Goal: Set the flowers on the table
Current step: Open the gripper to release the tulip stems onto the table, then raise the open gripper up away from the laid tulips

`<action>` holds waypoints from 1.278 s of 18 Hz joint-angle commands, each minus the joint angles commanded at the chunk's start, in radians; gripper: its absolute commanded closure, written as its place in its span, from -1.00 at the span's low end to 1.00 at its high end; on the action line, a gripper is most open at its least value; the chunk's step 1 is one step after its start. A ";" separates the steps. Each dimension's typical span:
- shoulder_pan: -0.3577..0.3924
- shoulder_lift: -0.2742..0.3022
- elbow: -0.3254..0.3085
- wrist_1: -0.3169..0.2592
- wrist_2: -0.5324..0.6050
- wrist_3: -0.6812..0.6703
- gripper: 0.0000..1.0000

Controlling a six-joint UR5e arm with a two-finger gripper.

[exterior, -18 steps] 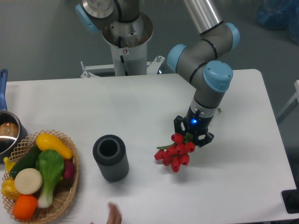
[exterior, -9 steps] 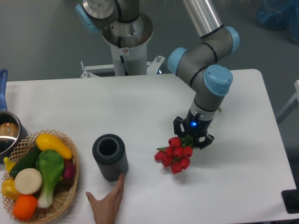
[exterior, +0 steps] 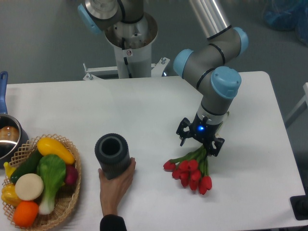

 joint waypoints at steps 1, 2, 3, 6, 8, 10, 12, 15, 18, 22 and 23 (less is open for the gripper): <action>0.000 0.017 0.002 0.002 0.002 0.000 -1.00; -0.002 0.037 0.005 0.000 0.003 0.002 -1.00; 0.000 0.052 0.006 0.002 0.012 0.002 -1.00; 0.002 0.112 0.018 0.002 0.092 0.002 -1.00; 0.002 0.155 0.037 0.000 0.132 0.000 -1.00; 0.002 0.198 0.055 -0.002 0.130 -0.006 -1.00; 0.006 0.232 0.060 -0.002 0.136 0.000 -1.00; 0.018 0.299 0.063 -0.009 0.210 0.003 -1.00; 0.031 0.324 0.052 -0.020 0.244 0.030 -1.00; 0.083 0.370 0.046 -0.112 0.304 0.295 -1.00; 0.100 0.386 0.040 -0.132 0.304 0.351 -1.00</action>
